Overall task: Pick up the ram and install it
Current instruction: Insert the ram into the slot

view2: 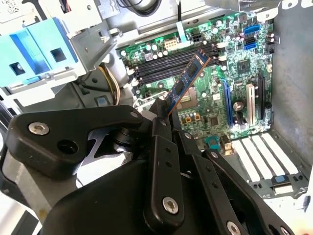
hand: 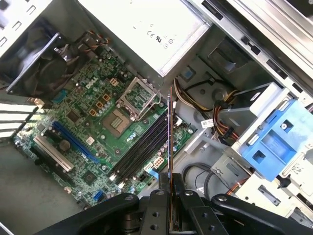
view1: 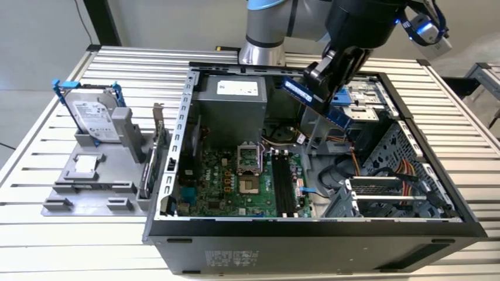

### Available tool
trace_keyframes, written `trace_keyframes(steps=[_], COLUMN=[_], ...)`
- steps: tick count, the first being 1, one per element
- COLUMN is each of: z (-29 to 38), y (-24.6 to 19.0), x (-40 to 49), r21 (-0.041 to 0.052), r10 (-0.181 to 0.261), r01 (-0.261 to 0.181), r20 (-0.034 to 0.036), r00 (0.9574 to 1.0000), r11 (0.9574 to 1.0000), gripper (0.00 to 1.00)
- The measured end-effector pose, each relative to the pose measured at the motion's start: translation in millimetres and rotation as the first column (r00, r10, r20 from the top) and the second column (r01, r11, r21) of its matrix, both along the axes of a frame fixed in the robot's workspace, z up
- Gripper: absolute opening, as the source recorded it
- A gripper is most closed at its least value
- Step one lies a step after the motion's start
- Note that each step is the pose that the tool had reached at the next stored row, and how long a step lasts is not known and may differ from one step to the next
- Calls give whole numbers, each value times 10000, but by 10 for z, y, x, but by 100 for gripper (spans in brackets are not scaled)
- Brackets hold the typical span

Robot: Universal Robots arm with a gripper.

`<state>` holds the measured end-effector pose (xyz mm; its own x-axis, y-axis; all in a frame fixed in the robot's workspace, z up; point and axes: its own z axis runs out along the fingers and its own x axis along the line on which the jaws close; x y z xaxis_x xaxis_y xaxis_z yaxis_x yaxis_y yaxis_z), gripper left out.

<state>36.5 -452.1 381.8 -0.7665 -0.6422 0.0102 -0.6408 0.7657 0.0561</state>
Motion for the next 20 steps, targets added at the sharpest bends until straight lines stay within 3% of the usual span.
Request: trace_keyframes(steps=[10, 20], z=[0, 0], y=[0, 0], x=[0, 0], r21=[0, 0], r10=[-824, -1548], r01=[824, 1548], r20=[0, 0], r00=[9966, 9880], r11=[9966, 9880], gripper=[0, 0])
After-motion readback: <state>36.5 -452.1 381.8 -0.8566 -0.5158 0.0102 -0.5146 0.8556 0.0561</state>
